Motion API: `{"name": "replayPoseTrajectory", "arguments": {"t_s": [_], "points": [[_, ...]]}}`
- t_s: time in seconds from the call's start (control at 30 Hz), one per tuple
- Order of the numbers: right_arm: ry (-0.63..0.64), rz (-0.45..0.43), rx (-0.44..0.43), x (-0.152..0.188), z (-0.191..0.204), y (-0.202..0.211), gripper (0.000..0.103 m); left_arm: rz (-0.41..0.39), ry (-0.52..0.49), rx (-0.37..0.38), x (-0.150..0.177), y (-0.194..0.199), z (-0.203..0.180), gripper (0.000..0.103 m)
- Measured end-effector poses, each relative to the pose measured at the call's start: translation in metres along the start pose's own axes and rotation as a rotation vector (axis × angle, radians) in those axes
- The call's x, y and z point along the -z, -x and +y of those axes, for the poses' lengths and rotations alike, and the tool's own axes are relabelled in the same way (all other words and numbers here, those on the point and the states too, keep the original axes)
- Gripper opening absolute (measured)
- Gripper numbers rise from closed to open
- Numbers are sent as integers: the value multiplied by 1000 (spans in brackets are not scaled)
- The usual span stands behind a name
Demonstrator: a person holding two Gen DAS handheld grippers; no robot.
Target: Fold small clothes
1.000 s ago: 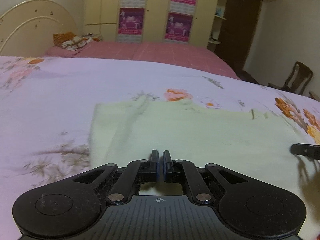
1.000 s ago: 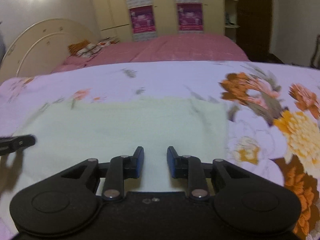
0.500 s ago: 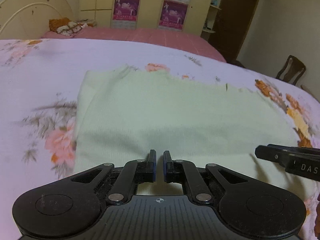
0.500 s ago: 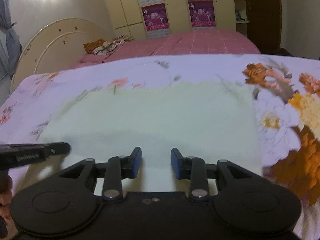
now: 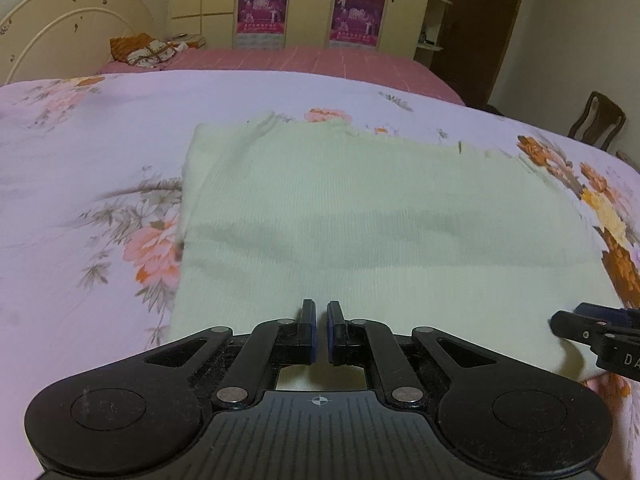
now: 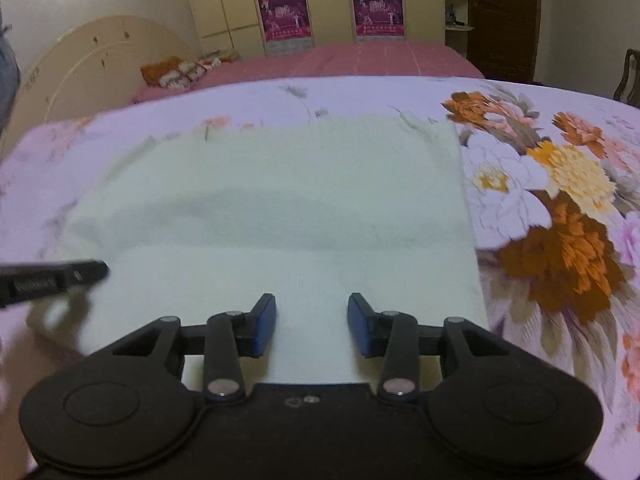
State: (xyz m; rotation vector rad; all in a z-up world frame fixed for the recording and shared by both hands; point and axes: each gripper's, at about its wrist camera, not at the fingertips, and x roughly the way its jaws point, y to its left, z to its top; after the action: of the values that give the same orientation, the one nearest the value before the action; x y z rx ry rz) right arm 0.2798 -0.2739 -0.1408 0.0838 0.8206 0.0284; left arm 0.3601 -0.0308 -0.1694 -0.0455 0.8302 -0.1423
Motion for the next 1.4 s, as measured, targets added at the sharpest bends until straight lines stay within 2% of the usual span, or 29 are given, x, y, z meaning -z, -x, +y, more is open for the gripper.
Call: {"name": "replayPoseTrajectory", "arguments": {"t_s": [0.23, 0.43, 0.67, 0.9, 1.07, 1.13, 1.17, 1.2, 1.23, 1.27, 1.4], "points": [[12, 25, 61, 9, 3, 8, 40, 5, -12, -23, 11, 11, 1, 6], [53, 53, 103, 14, 16, 8, 45, -8, -52, -35, 16, 13, -3, 7], [29, 55, 131, 16, 20, 9, 47, -21, -70, -28, 29, 25, -1, 8], [41, 72, 84, 17, 17, 16, 49, 6, -2, -17, 30, 30, 7, 9], [8, 38, 3, 13, 11, 24, 50, 20, -1, -35, 29, 31, 3, 10], [7, 17, -26, 7, 10, 26, 52, 31, 18, -31, 27, 33, 4, 15], [7, 9, -39, 3, 10, 26, 53, 37, 34, -23, 26, 34, 5, 33], [5, 5, -55, 0, 10, 26, 54, 40, 51, -17, 26, 36, 6, 64], [4, 4, -72, -2, 10, 25, 54, 39, 67, -21, 26, 39, 5, 78], [7, 4, -85, -4, 10, 24, 54, 26, 75, -33, 27, 43, 4, 89], [52, 2, -112, -4, 14, 20, 56, 14, 75, -40, 27, 50, -2, 89]]}}
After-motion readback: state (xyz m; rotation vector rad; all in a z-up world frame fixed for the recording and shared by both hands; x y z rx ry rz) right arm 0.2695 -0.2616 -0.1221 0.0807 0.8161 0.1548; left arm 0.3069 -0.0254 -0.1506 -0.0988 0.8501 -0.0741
